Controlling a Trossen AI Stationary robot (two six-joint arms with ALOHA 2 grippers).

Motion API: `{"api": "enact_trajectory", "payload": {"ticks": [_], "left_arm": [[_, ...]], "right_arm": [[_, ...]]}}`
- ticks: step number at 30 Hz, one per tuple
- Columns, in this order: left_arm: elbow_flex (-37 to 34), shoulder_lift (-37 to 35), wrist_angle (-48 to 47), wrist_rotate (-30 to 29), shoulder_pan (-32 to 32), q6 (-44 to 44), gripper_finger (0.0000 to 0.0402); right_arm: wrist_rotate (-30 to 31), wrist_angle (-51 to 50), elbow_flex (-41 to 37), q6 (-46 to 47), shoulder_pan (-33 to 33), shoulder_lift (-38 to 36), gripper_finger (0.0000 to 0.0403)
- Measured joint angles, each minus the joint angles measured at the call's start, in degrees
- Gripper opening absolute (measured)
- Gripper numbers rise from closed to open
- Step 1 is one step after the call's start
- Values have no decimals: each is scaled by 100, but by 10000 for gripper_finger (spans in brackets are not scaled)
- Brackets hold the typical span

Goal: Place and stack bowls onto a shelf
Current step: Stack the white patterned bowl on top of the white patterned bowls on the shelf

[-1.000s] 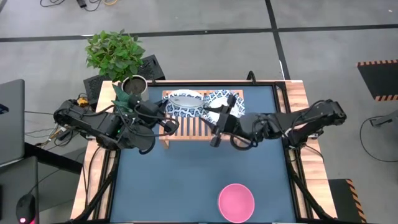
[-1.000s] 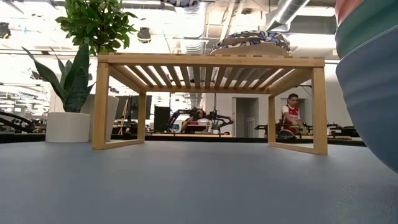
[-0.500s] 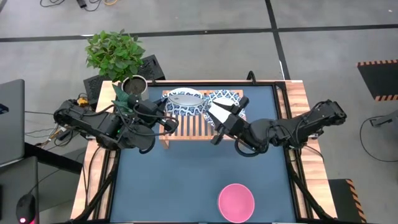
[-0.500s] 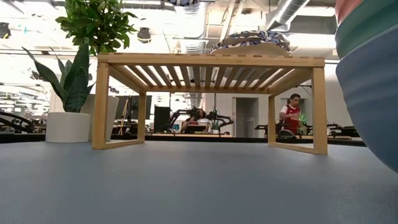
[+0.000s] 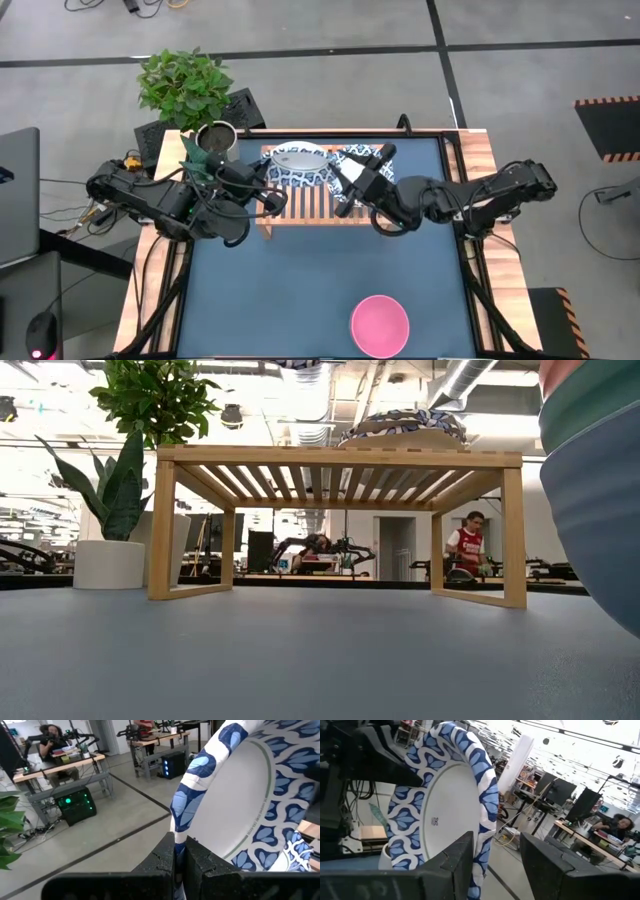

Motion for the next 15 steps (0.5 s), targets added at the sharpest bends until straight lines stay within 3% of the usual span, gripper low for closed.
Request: {"api": "enact_trajectory", "payload": {"ticks": [10, 15], "left_arm": [[0, 0, 8, 95, 0, 1, 0], [0, -2, 90, 245, 0, 92, 0]], "right_arm": [[-116, -223, 0, 2, -29, 0, 108], [-113, -477, 0, 200, -106, -2, 44]]}}
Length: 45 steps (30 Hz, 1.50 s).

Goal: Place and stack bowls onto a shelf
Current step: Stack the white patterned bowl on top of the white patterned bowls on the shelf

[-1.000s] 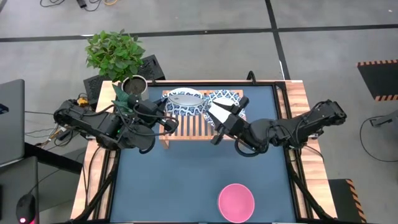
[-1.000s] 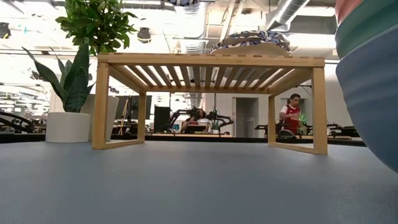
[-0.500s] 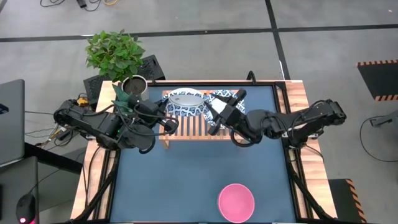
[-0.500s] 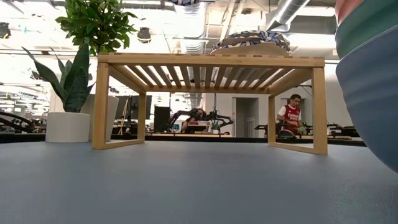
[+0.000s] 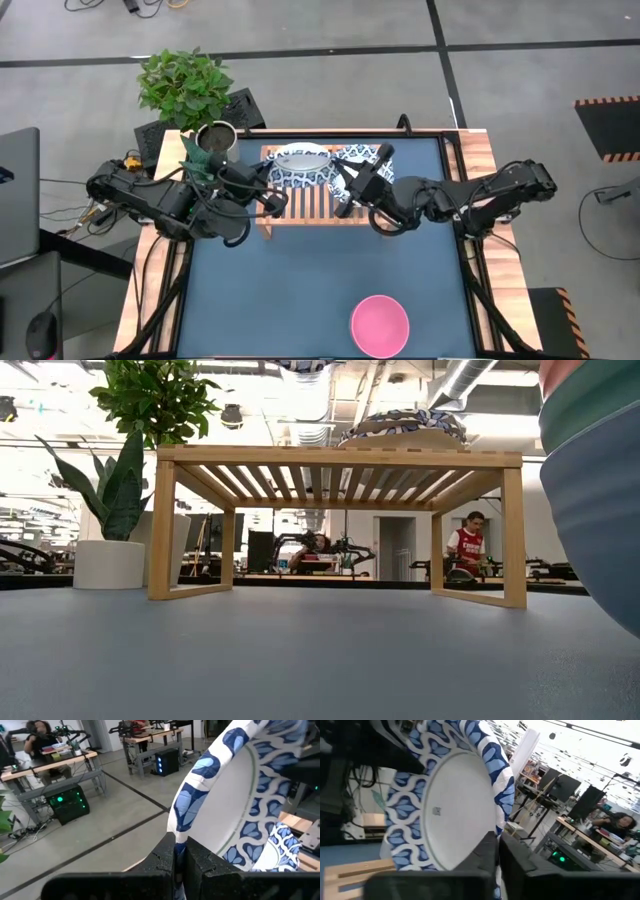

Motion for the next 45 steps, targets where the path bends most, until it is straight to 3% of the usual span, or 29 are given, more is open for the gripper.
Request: {"api": "enact_trajectory", "payload": {"ticks": [2, 11, 16, 24, 28, 32, 36, 40, 45], "left_arm": [[0, 0, -2, 9, 0, 70, 0], [4, 80, -22, 420, 28, 552, 12], [4, 101, -22, 833, 7, 1057, 77], [4, 96, -20, 773, -217, 1923, 211], [4, 92, -44, 595, -240, 2089, 244], [4, 92, -46, 560, -238, 2203, 250], [4, 90, -50, 481, -238, 2196, 250], [4, 87, -51, 500, -238, 2066, 251], [4, 87, -52, 507, -238, 2042, 251]], "right_arm": [[6, -41, 0, -26, -1, 0, 20], [41, -76, 0, -14, -1, -2, 20], [56, -76, 0, 145, -3, -11, 20], [244, -735, 2, 910, -19, -422, 20], [271, -1357, 2, 1624, -184, -851, 20], [186, -2366, 2, 2681, -521, -1441, 20], [-816, -3340, 2, 3954, -1205, -2049, 20], [-2718, -4080, 3, 5055, -2328, -2472, 20], [-4793, -4998, 4, 5781, -3673, -2602, 20]]}}
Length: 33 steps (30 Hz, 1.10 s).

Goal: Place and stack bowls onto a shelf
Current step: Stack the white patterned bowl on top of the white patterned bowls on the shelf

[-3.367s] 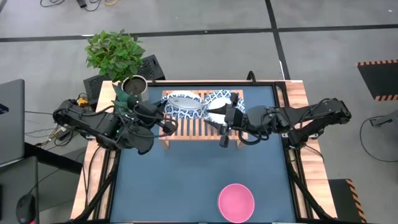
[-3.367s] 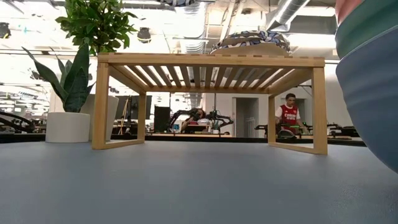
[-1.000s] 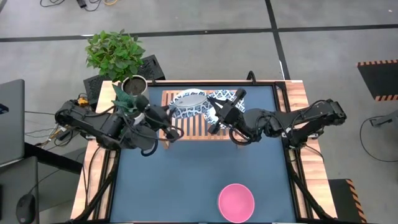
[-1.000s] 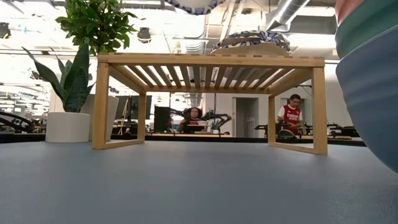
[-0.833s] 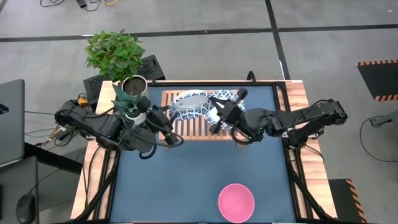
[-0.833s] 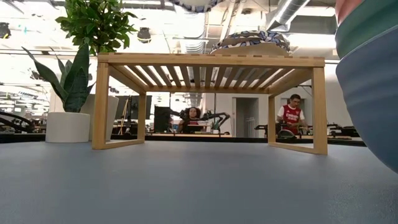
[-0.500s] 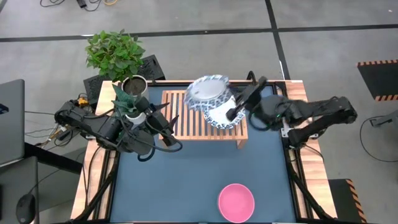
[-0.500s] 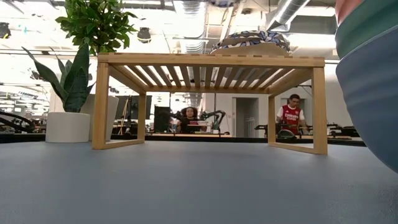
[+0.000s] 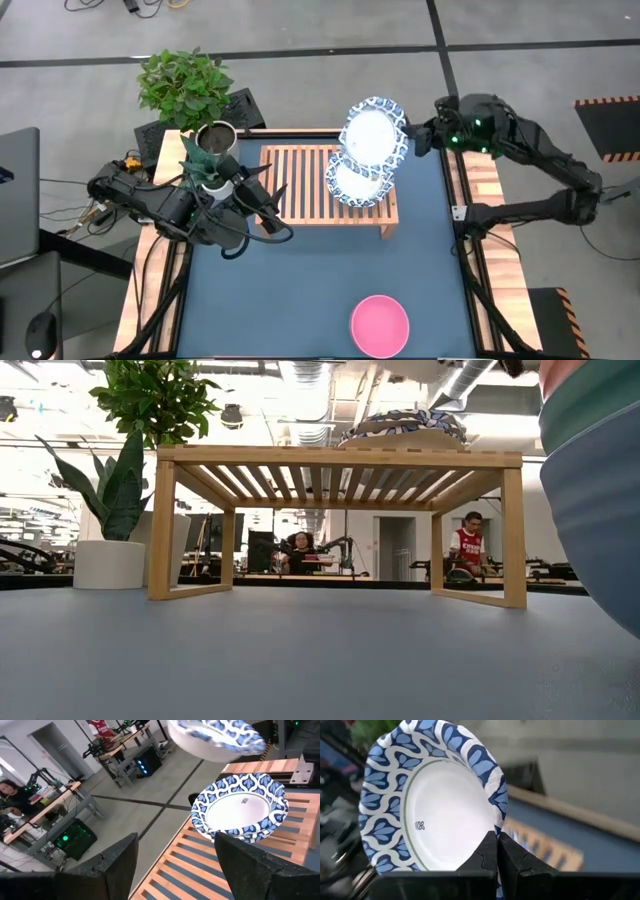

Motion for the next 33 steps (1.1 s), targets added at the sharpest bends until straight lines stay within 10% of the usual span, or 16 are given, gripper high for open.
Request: {"api": "enact_trajectory", "payload": {"ticks": [8, 33], "left_arm": [[0, -2, -9, 479, 0, -95, 251], [-2, -2, -907, 648, 0, -960, 251]], "right_arm": [[-2025, -760, 0, 175, -1087, 520, 20], [-2110, -1149, 0, -577, -1089, 1612, 43]]}}
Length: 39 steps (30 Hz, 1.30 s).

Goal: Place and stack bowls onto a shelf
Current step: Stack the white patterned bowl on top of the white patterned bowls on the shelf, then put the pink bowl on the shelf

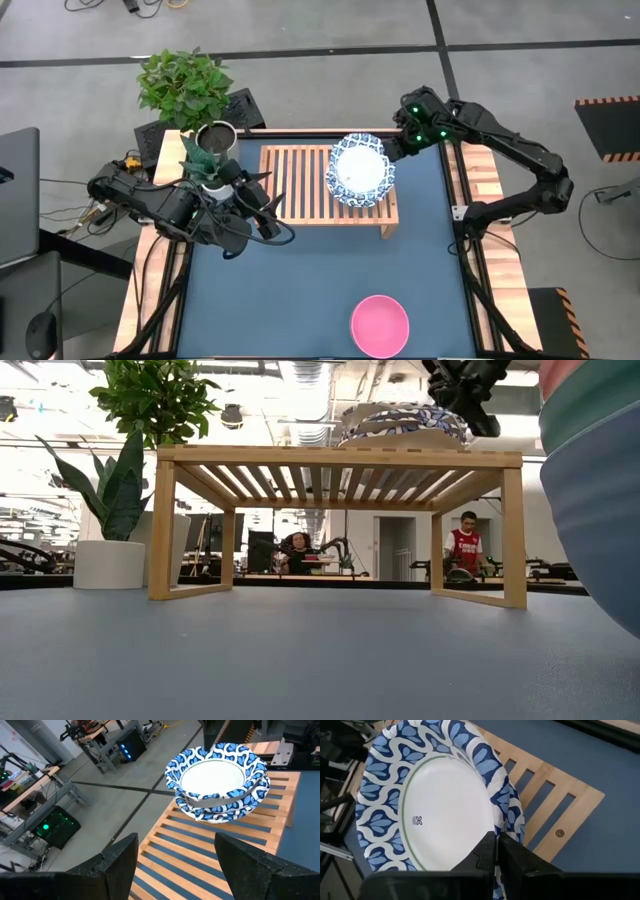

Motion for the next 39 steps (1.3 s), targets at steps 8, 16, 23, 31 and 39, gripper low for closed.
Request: {"api": "enact_trajectory", "payload": {"ticks": [8, 16, 23, 31, 39], "left_arm": [[0, 0, 4, 122, 2, 0, 251], [0, 0, 4, 251, 2, -42, 251], [0, 0, -6, 272, 0, -42, 251], [0, 0, -11, 528, 0, -113, 251], [-2, 0, -106, 1001, 0, -393, 251]], "right_arm": [[-8, 55, 0, -370, 0, -15, 88], [-7, 41, 0, -373, 0, -44, 168], [-17, -524, 408, -320, 167, -254, 207], [295, -1104, 791, 374, 1820, -998, 199], [2457, -963, 53, 1565, 5092, -928, 194]]}}
